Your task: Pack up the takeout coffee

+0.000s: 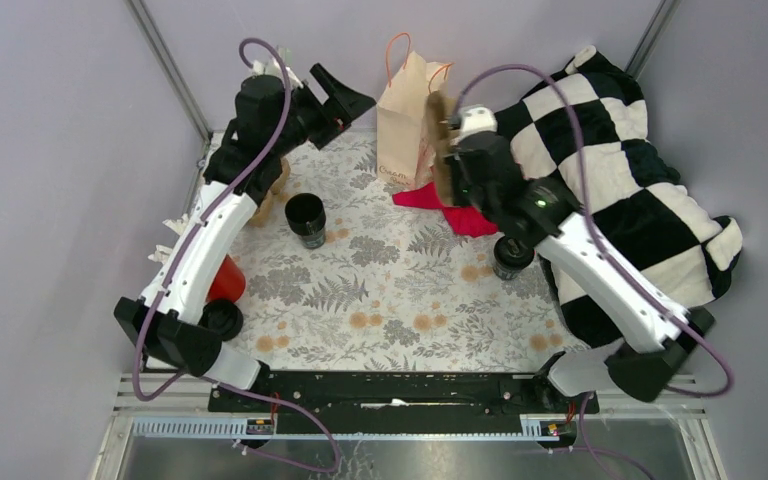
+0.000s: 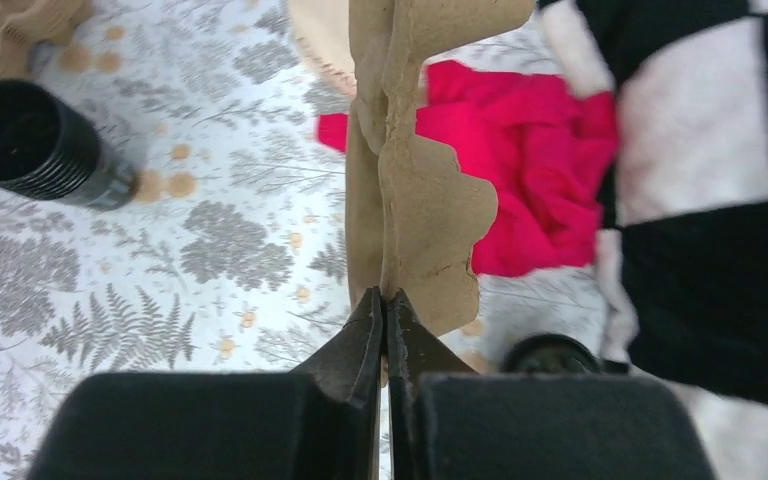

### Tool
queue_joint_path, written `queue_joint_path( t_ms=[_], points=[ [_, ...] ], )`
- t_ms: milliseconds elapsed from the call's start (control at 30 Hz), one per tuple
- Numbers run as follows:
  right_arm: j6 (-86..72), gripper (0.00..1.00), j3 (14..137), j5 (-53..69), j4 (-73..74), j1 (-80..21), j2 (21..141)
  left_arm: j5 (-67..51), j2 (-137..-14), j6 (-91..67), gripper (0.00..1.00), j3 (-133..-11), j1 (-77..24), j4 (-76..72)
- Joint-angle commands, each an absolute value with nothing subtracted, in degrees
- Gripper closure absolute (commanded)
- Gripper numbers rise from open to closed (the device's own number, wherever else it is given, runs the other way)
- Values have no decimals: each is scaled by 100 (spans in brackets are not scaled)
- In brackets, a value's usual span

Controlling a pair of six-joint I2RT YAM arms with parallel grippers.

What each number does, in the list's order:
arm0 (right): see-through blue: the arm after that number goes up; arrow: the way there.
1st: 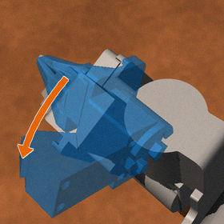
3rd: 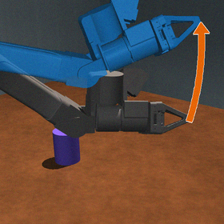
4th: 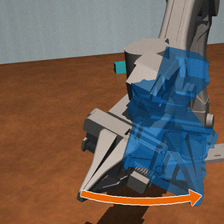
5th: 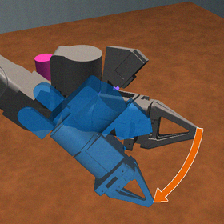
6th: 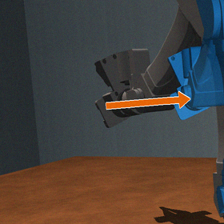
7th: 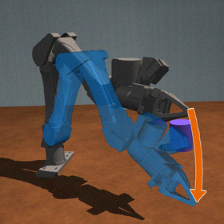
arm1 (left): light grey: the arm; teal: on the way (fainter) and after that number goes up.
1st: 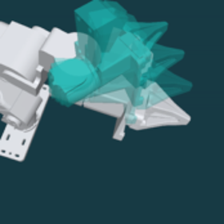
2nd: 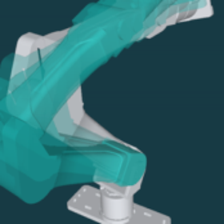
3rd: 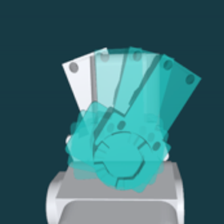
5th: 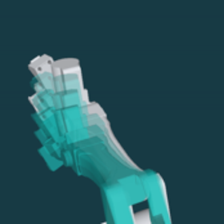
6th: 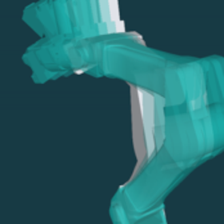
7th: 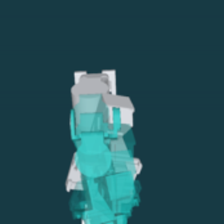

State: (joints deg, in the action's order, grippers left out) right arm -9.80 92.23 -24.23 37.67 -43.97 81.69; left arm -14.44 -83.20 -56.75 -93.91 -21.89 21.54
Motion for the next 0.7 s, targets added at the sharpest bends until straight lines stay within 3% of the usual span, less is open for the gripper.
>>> queue_joint_path(
  t_ms=[0, 267, 467, 533, 667],
  points=[
    [-1014, 100, 9081, -2970, 4417, -4232, 7225, -749, -8870, -3604, 13, -10191, -2159, 2680],
    [-1113, 100, 8653, -2845, 4929, -4017, 6375, -290, -10708, -1992, 14, -11541, -2205, 2325],
    [-1160, 100, 8476, -2426, 5168, -4017, 6261, 105, -12197, -1607, 27, -13036, -2220, 2234],
    [-1154, 100, 8390, -2373, 5181, -4017, 6264, 303, -12400, -1552, 35, -13169, -2223, 2019],
    [-1161, 100, 8309, -2284, 5143, -4017, 6288, 468, -12485, -1537, 36, -13056, -2219, 1450]
  ],
)
